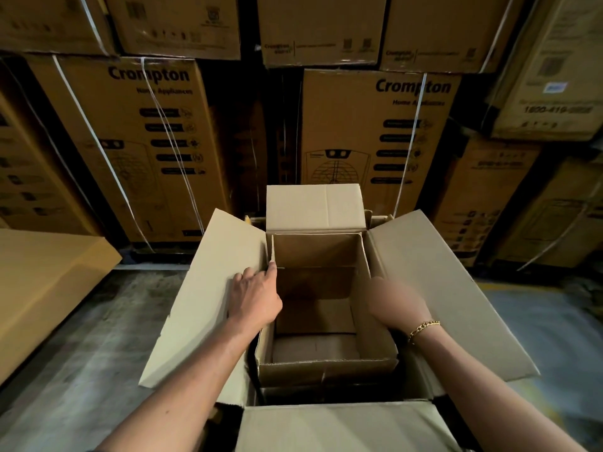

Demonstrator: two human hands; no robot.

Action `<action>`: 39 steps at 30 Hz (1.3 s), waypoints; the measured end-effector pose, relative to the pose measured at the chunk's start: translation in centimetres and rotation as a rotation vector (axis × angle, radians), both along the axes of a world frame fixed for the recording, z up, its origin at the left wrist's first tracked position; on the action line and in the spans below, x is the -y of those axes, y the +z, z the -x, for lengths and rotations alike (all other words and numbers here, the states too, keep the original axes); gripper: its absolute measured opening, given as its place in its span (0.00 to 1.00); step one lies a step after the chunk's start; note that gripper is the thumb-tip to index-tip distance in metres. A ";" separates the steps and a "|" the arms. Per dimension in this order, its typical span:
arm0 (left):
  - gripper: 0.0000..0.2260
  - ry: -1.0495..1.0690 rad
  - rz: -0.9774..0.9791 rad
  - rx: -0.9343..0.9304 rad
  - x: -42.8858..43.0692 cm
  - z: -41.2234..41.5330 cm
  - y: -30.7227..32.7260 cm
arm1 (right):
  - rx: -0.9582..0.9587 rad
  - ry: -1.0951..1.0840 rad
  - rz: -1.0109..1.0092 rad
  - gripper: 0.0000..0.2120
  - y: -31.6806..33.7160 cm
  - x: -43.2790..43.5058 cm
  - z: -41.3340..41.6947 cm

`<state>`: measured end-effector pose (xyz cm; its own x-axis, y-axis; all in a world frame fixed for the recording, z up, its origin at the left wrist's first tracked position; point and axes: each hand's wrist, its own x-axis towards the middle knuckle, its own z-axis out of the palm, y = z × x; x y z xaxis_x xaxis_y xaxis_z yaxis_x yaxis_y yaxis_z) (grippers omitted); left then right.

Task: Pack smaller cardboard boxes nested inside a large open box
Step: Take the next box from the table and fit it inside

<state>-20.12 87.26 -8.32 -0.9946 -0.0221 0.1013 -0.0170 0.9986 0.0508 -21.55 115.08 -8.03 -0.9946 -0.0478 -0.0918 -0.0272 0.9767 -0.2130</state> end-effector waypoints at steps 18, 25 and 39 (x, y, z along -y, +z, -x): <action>0.32 -0.019 0.084 -0.085 0.4 -1.4 1.0 | -0.066 -0.018 0.036 0.25 1.3 -0.8 -2.5; 0.35 -0.052 0.065 -0.152 0.2 -3.7 2.9 | -0.134 0.016 0.084 0.32 2.3 -2.3 -4.5; 0.34 -0.054 -0.477 -0.401 7.5 -13.5 11.5 | -0.212 0.205 0.469 0.32 10.6 3.7 -8.6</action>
<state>-6.67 79.73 3.18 -0.8823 -0.1080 0.4581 0.1453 0.8633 0.4834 -12.90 111.43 2.53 -0.9549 -0.2303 0.1875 -0.2969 0.7482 -0.5933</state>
